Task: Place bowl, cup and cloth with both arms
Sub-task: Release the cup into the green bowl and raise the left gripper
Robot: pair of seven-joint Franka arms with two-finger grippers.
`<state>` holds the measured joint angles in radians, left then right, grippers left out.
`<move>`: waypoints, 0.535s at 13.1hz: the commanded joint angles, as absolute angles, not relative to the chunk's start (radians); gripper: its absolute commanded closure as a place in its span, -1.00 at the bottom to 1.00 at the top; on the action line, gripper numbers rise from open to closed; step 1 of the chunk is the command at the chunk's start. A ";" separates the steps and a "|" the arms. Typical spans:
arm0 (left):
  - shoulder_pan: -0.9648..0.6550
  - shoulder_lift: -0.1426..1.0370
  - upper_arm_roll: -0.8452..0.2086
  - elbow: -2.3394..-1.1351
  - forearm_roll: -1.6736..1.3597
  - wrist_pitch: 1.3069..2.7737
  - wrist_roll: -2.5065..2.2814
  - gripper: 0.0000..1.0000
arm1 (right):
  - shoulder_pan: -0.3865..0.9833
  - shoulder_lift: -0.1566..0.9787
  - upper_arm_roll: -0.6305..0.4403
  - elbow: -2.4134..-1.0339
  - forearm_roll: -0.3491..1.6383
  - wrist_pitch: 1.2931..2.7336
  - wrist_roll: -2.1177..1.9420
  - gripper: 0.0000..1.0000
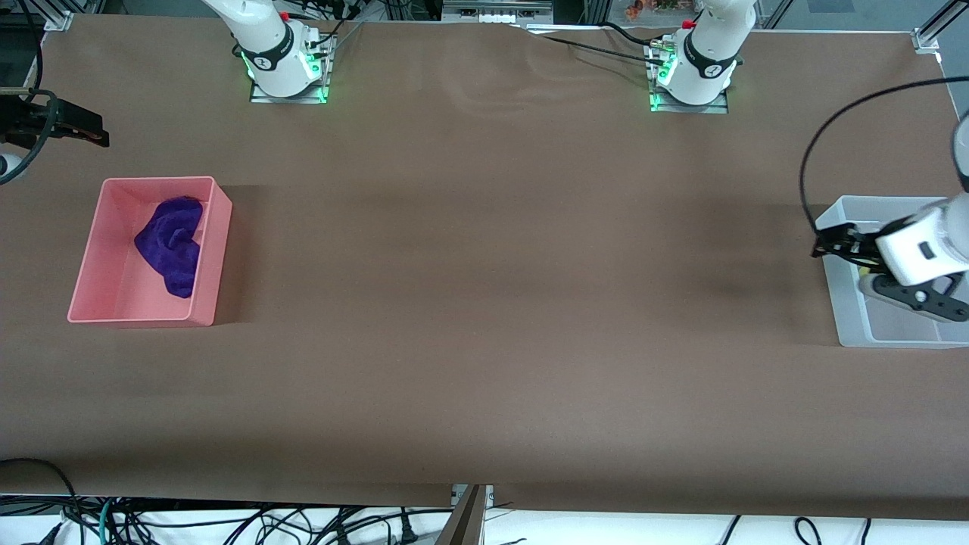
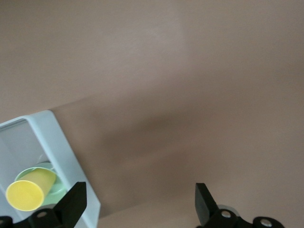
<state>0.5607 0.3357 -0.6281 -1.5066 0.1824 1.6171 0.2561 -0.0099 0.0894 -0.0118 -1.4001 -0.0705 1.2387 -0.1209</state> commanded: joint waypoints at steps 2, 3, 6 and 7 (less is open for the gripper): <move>0.509 0.292 -0.649 -1.509 0.184 1.562 0.200 -1.00 | -0.018 0.080 -0.008 -1.410 -0.046 1.247 -0.132 -1.00; 0.461 0.275 -0.612 -1.512 0.178 1.554 0.183 -1.00 | -0.018 0.080 -0.008 -1.410 -0.043 1.247 -0.133 -1.00; 0.154 0.186 -0.283 -1.529 0.056 1.549 0.117 -1.00 | -0.018 0.080 -0.008 -1.410 -0.043 1.247 -0.133 -1.00; 0.081 0.157 -0.191 -1.546 0.028 1.551 0.112 -1.00 | -0.020 0.080 -0.008 -1.410 -0.043 1.247 -0.132 -1.00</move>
<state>0.2093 0.2373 -0.3588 -1.5072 0.0898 1.5622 0.1326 -0.0102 0.0895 -0.0118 -1.4001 -0.0582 1.2388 -0.1209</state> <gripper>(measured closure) 0.000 0.000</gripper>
